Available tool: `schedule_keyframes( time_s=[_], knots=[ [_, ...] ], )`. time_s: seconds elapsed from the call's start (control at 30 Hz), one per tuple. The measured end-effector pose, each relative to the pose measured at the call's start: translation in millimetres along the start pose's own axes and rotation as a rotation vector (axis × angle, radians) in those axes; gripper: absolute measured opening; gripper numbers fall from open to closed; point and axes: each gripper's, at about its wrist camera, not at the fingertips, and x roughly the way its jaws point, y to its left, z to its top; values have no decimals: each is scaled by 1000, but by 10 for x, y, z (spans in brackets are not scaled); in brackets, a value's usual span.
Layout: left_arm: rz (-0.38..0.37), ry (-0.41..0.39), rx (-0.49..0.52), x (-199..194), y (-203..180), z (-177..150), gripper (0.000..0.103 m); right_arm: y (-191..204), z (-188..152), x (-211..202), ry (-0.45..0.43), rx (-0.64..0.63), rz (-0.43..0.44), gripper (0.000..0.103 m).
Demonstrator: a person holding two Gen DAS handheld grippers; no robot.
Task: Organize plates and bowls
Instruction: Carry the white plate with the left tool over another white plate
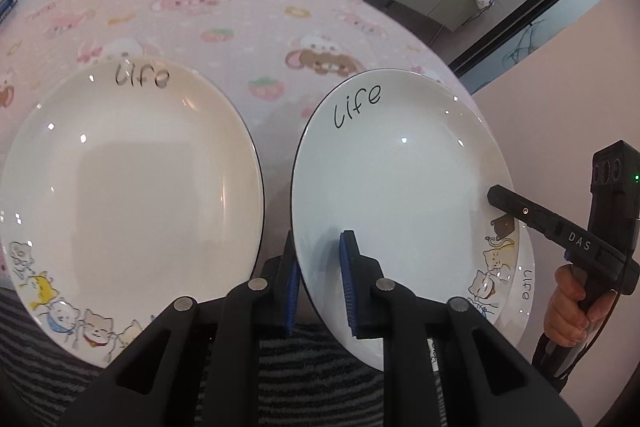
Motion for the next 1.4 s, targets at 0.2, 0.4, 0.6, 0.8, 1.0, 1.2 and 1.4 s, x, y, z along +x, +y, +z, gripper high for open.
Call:
schedule_keyframes(
  time_s=[0.2,0.4,0.6,0.8,1.0,1.2,1.4],
  knots=[
    [8,-98,5,-483,50,-15,17,419,-2,-312,-62,-58,26,15],
    [45,-216,-10,-1047,335,-57,17,990,21,-349,-88,-121,83,15],
    [80,-296,-32,-1464,689,-131,16,1533,18,-233,-89,-174,136,15],
    [125,-326,-36,-1659,1029,-177,16,1901,-29,78,-51,-195,164,15],
    [163,-321,-66,-1553,1363,-190,16,1980,-139,490,13,-187,165,15],
    [163,-279,-109,-1282,1586,-114,16,1908,-181,839,70,-161,149,15],
    [165,-230,-89,-1017,1638,-56,16,1764,-180,1060,89,-131,119,15]
  ],
)
